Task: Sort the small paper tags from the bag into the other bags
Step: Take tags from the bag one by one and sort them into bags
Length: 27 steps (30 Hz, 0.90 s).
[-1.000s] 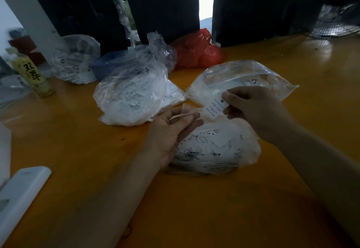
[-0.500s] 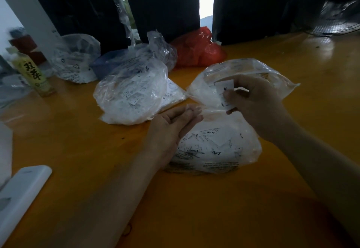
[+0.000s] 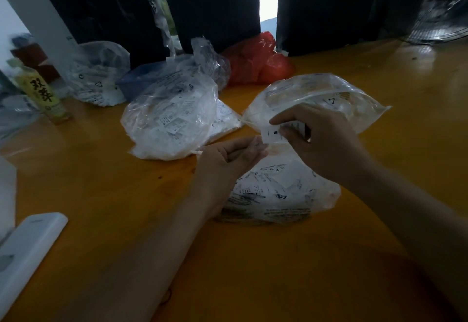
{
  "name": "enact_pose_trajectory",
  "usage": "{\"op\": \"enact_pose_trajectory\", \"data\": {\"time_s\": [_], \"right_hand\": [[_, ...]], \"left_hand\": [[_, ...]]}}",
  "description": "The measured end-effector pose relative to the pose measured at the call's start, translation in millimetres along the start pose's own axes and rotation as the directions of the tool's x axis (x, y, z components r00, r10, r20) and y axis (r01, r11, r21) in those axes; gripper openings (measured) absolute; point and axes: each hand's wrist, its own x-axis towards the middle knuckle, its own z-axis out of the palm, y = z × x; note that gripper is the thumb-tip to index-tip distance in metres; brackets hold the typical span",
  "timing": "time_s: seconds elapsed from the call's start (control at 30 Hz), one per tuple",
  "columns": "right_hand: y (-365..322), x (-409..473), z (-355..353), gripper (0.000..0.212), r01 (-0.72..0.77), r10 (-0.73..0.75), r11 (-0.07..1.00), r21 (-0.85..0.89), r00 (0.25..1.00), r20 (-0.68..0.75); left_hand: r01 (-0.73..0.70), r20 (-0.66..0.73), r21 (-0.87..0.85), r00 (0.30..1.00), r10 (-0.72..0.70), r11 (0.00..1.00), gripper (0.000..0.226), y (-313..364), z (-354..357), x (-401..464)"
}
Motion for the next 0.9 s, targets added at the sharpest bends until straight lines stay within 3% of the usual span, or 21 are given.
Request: {"op": "enact_pose_trajectory", "data": {"time_s": [0.17, 0.37, 0.6, 0.77, 0.9], "right_hand": [[3.5, -0.3, 0.1, 0.02, 0.09, -0.082, 0.993, -0.081, 0.992, 0.098], [5.1, -1.2, 3.2, 0.021, 0.152, -0.137, 0.986, -0.075, 0.976, 0.172], [4.0, -1.8, 5.1, 0.02, 0.113, -0.104, 0.991, -0.075, 0.989, 0.107], [-1.6, -4.0, 7.3, 0.024, 0.055, -0.053, 0.998, -0.005, 0.984, 0.172], [-2.6, -4.4, 5.0, 0.021, -0.013, 0.012, 0.999, 0.049, 0.999, 0.029]], "left_hand": [[-0.016, -0.007, 0.103, 1.0, 0.016, 0.995, 0.023, 1.7, 1.9, -2.2], [-0.078, -0.016, 0.346, 0.996, 0.089, 0.935, 0.016, 5.1, 4.1, -6.0], [-0.172, 0.029, 0.533, 0.982, 0.186, 0.828, 0.019, 9.9, 5.7, -9.0], [-0.22, 0.039, 0.634, 0.967, 0.254, 0.741, 0.012, 7.6, 2.0, -7.0], [-0.255, 0.049, 0.629, 0.956, 0.29, 0.734, 0.017, 9.1, 3.2, -6.1]]}}
